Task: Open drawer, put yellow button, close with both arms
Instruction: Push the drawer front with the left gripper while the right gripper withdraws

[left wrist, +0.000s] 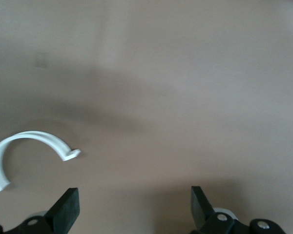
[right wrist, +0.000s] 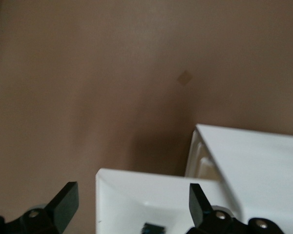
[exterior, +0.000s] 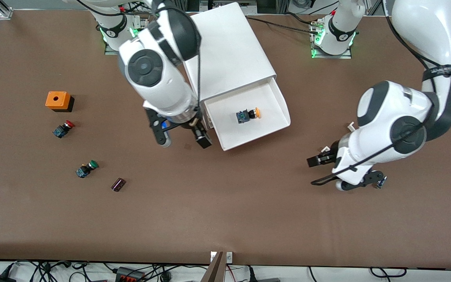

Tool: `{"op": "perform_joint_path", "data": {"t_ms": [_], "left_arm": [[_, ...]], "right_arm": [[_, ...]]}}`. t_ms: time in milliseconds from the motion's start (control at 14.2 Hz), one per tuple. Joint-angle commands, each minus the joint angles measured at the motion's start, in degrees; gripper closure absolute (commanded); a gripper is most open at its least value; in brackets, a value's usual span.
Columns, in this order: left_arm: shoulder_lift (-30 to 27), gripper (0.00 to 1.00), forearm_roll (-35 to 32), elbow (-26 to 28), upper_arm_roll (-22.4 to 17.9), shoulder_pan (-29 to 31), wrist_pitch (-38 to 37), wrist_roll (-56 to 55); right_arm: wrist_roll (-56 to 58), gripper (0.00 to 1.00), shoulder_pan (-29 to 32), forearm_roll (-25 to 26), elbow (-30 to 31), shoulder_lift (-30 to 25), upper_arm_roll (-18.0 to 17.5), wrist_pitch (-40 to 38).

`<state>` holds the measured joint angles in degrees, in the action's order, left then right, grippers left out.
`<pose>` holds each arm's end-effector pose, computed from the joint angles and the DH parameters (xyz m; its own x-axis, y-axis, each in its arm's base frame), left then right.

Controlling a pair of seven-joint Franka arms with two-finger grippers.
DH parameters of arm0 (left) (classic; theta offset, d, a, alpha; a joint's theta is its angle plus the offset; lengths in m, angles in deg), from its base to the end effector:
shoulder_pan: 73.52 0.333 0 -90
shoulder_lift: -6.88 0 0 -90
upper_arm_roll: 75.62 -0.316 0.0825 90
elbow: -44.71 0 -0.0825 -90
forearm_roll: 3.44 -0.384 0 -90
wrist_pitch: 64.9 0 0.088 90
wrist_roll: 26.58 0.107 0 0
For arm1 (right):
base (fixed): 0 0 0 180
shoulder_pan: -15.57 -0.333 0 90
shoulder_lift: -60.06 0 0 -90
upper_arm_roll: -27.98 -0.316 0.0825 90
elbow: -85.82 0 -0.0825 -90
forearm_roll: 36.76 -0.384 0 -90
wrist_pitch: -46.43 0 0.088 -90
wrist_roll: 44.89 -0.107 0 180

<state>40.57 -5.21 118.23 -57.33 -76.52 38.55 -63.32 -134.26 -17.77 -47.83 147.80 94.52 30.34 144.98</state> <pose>0.6832 -0.2084 0.4180 0.9475 0.2967 -0.1188 0.3081 -0.9469 0.0920 0.6117 0.3983 0.4836 0.5046 -0.8470 -0.1675 -0.8617 -0.5061 -0.0370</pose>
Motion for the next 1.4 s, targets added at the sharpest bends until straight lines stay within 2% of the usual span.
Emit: {"op": "perform_joint_path", "data": {"t_ms": [0, 211, 421, 773, 913, 1124, 1334], "left_arm": [[1.3, 0.0, -1.4, -0.1, -0.3, -3.9, 4.4, -4.6], [2.7, 0.0, -1.9, 1.0, -0.3, -4.9, 8.4, -4.9], [2.9, 0.0, -1.6, 2.8, -0.1, -7.2, 8.1, -6.9], [3.5, 0.0, -0.9, 4.0, 0.0, -10.8, 8.1, -17.6], [3.3, 0.0, -0.9, 5.1, 0.2, -11.4, 8.0, -18.3], [2.7, 0.0, -0.8, 7.1, 2.4, -11.7, 7.5, -20.8], [2.3, 0.0, 0.1, 8.0, 6.9, -10.0, 5.4, -21.5]], "right_arm": [[12.3, 0.0, 5.5, 0.8, -0.1, -0.9, -1.0, -5.9], [23.8, 0.0, 11.3, 0.7, 0.3, -0.9, -1.0, -9.1], [32.2, 0.0, 17.3, 0.4, 1.0, -1.1, -1.0, -11.0], [47.0, 0.0, 24.0, 0.9, 1.0, -2.0, -0.9, -11.6], [52.3, 0.0, 26.0, 2.9, 1.0, -2.7, -1.0, -11.7], [55.2, 0.0, 27.8, 4.0, 1.0, -4.0, -0.9, -11.8], [61.7, 0.0, 31.1, 4.0, 2.6, -7.3, -0.9, -11.6]]}}
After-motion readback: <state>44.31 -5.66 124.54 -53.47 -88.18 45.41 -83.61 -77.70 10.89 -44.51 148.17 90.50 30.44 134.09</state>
